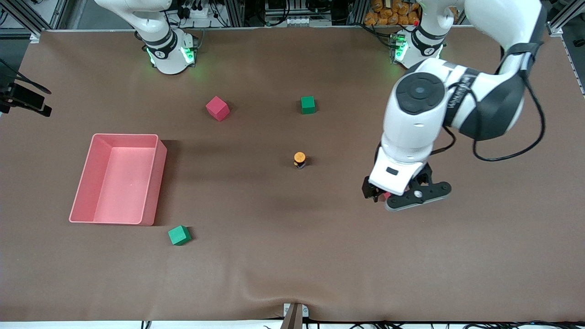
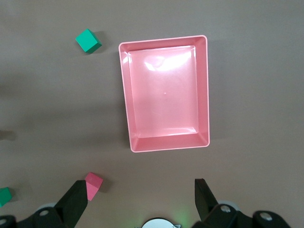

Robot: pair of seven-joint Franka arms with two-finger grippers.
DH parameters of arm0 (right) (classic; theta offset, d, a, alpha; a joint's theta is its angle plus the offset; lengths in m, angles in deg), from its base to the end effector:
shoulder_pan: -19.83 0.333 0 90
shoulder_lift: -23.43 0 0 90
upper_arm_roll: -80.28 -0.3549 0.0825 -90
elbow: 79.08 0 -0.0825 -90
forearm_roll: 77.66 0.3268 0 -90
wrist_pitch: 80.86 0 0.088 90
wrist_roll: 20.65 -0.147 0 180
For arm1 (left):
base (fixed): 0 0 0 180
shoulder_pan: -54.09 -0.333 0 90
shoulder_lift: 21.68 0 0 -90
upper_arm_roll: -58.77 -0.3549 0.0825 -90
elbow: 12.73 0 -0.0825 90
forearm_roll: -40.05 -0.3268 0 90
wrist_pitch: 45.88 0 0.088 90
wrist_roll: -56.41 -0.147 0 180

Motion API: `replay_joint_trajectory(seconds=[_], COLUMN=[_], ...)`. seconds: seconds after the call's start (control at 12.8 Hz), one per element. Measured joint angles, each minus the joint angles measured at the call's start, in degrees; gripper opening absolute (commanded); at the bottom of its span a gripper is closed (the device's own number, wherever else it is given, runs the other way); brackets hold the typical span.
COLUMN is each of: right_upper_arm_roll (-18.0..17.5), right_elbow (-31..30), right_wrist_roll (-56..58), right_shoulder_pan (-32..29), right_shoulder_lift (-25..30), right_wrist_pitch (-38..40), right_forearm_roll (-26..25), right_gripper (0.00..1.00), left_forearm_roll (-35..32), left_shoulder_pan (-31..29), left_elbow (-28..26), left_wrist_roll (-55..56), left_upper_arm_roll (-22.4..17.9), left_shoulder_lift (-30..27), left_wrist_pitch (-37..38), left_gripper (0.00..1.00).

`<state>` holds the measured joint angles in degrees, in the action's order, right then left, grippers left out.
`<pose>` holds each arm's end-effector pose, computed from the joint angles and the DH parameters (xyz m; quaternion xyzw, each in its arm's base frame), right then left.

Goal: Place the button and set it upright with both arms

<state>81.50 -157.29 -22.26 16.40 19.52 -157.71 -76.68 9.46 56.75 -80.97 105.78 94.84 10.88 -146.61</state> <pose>0.4917 -0.0367 0.6535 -0.9975 0.0530 0.0457 0.0089 0.6274 -0.2723 0.5091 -0.9883 -0.1014 -0.1053 0.0441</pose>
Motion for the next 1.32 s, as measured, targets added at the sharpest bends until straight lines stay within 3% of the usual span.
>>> replay_joint_trajectory(seconds=[0.16, 0.55, 0.7, 0.94, 1.09, 1.32], right_upper_arm_roll=[0.03, 0.14, 0.14, 0.15, 0.15, 0.19], right_elbow=[0.00, 0.00, 0.00, 0.01, 0.01, 0.01], right_wrist_roll=[0.00, -0.01, -0.01, -0.01, -0.01, -0.01], right_shoulder_pan=[-0.01, -0.06, -0.06, -0.06, -0.06, -0.08], right_shoulder_lift=[0.00, 0.00, 0.00, 0.00, 0.00, 0.00], right_wrist_pitch=[0.00, 0.01, 0.00, -0.01, -0.01, -0.02], right_forearm_roll=[0.00, -0.01, -0.01, -0.02, -0.02, -0.02], right_gripper=[1.00, 1.00, 1.00, 1.00, 1.00, 1.00], left_forearm_roll=[4.14, 22.59, 26.31, 28.20, 30.33, 33.65], left_shoulder_pan=[0.05, -0.30, -1.08, -0.89, -0.98, -1.17], left_elbow=[0.13, 0.11, -0.22, -6.17, -12.43, -16.85], left_wrist_roll=[-0.94, -20.53, -23.81, -28.72, -33.35, -42.32], left_upper_arm_roll=[-1.30, -16.72, -19.82, -23.07, -27.32, -34.96], left_shoulder_lift=[-2.33, -12.58, -16.45, -24.82, -30.43, -32.53], left_wrist_pitch=[-0.07, 6.03, 10.87, 13.54, 13.65, 13.42], left_gripper=[1.00, 1.00, 1.00, 1.00, 1.00, 1.00])
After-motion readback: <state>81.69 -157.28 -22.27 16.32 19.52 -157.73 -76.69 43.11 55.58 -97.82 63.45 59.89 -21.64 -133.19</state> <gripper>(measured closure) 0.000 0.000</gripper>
